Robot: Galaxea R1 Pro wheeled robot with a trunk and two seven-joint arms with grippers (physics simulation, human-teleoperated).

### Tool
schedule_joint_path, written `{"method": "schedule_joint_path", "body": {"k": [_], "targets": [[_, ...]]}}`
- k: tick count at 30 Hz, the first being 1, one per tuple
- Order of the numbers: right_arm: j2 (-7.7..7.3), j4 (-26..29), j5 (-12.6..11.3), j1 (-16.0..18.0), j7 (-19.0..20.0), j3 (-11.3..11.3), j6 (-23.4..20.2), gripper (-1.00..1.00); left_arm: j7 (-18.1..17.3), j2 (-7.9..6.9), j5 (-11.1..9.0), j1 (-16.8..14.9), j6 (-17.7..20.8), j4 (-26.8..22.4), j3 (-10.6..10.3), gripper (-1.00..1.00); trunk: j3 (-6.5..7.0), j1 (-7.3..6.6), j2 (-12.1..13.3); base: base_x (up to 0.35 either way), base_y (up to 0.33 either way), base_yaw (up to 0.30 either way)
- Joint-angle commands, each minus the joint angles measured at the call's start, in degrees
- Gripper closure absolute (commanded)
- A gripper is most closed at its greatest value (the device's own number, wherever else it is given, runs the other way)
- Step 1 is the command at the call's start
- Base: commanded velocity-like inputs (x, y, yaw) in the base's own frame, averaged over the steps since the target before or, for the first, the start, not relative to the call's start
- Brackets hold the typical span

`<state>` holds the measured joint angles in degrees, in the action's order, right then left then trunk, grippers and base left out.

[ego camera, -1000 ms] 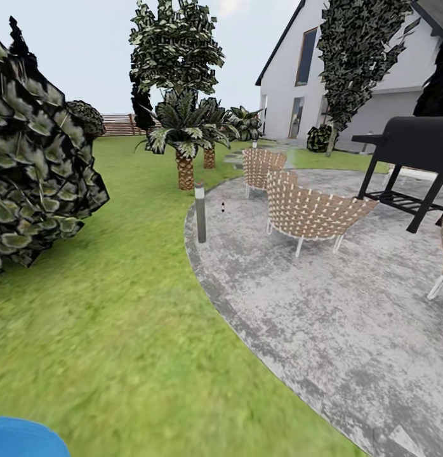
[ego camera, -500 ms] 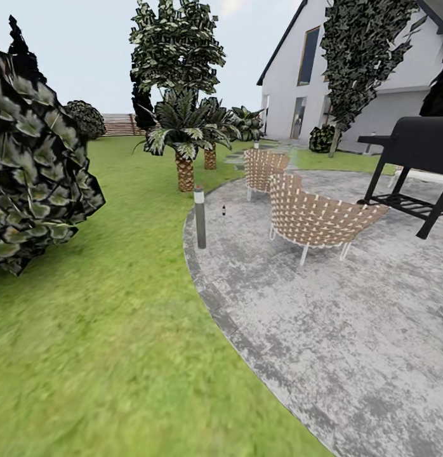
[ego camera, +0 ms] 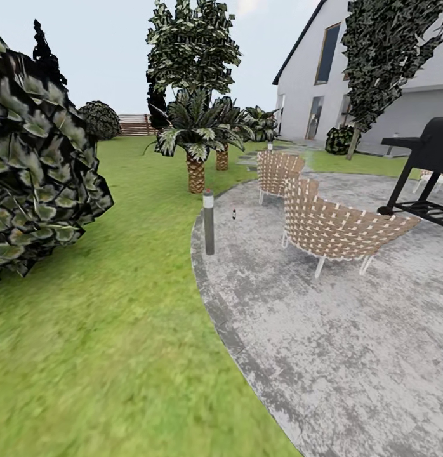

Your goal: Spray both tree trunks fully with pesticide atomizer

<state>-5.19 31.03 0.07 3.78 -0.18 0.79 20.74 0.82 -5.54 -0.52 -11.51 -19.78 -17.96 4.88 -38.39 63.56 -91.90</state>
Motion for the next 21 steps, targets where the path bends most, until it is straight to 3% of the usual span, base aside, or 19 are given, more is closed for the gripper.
{"method": "schedule_joint_path", "body": {"k": [1,15,21], "targets": [[0.00,0.00,0.02,0.00,0.00,-0.02,0.00,-1.00,0.01,0.00,0.00,0.00,0.00,-0.01,0.01,-1.00,0.00,0.00,0.00,0.338,-0.094,0.004],[0.00,0.00,-0.06,0.00,-0.02,0.00,-0.05,-1.00,0.01,-0.49,-0.05,0.00,0.00,-0.05,0.05,-1.00,0.00,0.00,0.00,0.339,-0.046,0.002],[0.00,0.00,-0.07,0.00,-0.03,0.00,-0.04,-1.00,0.00,-0.52,-0.03,0.00,-0.01,-0.06,0.05,-1.00,0.00,0.00,0.00,0.340,0.000,0.187]]}}
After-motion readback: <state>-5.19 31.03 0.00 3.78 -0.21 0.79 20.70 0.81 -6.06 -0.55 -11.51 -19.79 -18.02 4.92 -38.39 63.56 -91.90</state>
